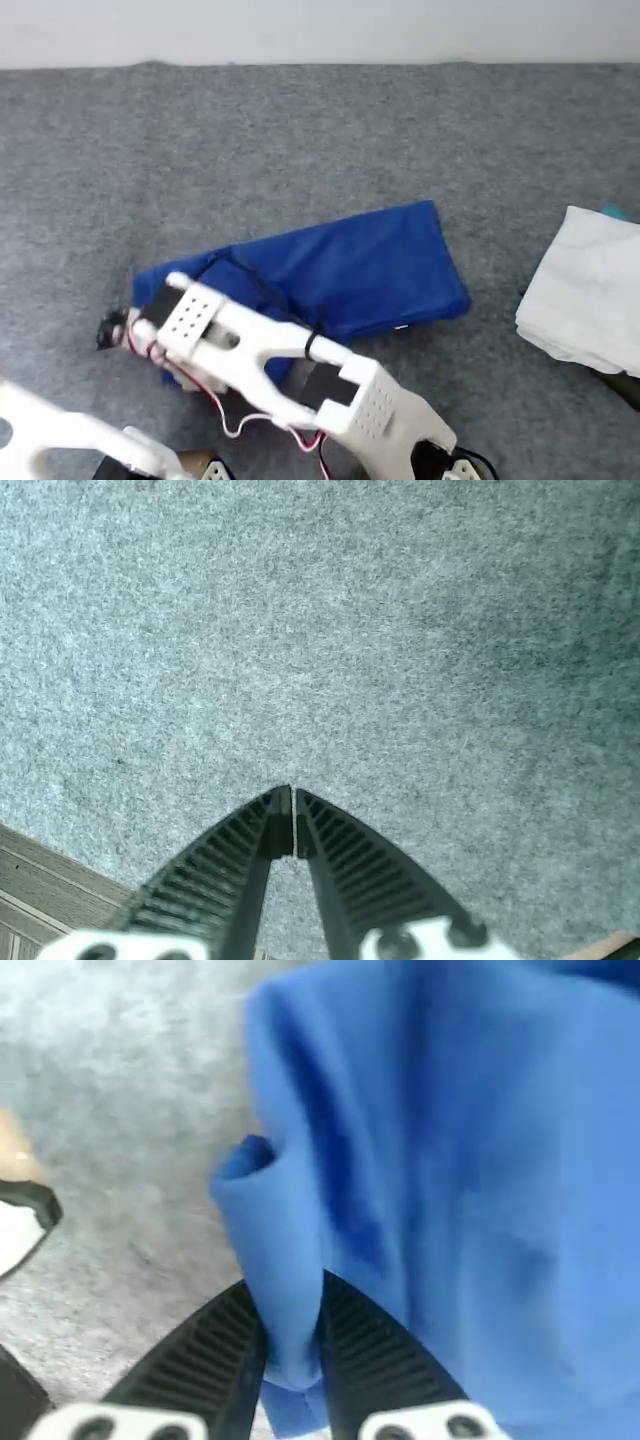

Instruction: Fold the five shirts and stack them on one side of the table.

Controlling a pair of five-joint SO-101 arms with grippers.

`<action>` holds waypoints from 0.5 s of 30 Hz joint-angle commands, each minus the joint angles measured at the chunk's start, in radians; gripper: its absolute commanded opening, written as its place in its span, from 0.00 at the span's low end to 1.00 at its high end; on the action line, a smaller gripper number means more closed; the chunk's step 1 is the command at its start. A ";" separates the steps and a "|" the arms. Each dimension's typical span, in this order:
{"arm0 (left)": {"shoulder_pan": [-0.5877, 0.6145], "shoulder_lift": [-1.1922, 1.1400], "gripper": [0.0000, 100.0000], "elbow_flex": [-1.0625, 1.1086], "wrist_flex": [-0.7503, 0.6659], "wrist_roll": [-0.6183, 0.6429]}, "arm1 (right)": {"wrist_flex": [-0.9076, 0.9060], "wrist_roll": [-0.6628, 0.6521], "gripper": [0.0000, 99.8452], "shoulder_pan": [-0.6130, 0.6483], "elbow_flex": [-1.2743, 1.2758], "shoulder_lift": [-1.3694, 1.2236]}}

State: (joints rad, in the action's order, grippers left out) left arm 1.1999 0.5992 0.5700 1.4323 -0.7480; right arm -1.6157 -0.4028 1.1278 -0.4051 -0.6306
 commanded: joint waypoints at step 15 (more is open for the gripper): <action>-0.006 0.032 0.02 -0.007 -0.014 -0.003 | 0.002 -0.046 0.23 -0.194 -0.247 0.002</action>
State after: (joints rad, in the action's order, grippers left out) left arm 1.1999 0.5992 0.5700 1.4323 -0.7480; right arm -1.6448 -0.4427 0.9774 -0.6045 -0.6306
